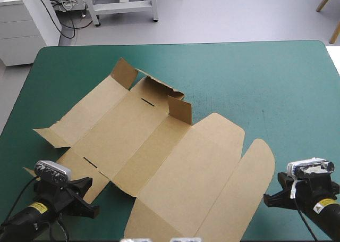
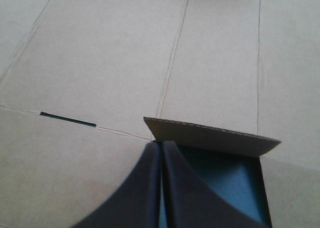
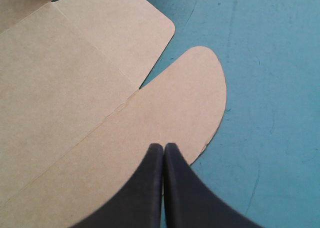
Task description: Fold the box
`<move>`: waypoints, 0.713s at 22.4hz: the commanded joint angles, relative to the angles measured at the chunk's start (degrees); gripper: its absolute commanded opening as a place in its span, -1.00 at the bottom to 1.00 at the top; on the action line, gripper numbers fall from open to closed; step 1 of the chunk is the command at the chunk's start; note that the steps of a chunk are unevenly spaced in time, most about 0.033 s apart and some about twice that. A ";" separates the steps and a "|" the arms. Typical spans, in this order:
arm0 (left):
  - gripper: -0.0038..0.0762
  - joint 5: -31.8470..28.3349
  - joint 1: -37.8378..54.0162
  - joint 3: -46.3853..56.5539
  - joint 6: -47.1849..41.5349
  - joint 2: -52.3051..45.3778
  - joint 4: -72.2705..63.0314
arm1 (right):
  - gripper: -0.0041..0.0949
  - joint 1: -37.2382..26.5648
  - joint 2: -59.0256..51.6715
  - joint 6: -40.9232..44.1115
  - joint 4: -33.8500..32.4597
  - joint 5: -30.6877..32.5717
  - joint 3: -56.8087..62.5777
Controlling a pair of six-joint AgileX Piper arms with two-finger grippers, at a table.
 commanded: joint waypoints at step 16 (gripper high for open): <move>-0.92 -2.63 0.12 -1.43 -0.18 0.56 -2.19 | -0.96 -0.34 41.79 -8.10 2.96 -1.48 -38.78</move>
